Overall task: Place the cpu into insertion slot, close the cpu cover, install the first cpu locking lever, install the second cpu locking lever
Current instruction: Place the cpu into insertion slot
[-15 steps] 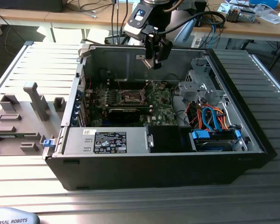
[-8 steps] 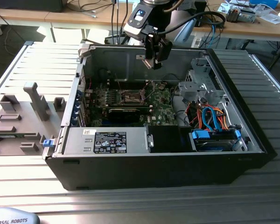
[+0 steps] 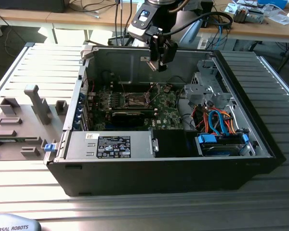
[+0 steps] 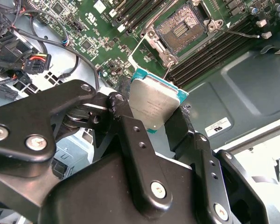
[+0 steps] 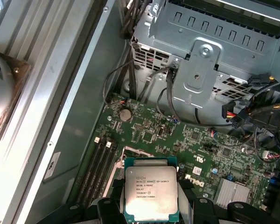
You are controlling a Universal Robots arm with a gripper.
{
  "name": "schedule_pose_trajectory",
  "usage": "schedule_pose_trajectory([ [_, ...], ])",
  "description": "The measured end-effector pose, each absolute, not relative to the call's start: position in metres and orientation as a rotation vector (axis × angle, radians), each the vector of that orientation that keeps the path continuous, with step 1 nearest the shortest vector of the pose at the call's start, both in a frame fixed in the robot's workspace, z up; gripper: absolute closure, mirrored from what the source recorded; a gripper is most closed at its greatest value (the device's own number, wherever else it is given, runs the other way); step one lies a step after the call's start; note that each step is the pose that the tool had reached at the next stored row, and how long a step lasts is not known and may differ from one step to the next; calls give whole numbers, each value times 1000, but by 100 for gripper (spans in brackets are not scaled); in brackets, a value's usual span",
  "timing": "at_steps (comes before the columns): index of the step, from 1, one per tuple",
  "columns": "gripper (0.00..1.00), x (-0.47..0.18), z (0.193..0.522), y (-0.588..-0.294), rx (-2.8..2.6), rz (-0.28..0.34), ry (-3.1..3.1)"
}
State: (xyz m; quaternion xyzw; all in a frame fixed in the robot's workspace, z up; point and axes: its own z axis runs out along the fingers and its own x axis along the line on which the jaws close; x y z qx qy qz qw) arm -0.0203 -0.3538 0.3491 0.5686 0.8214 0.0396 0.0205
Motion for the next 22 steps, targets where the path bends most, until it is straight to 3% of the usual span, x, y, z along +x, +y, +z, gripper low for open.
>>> schedule_pose_trajectory([
  [22,46,-20,348,-354,1779,122,2535],
])
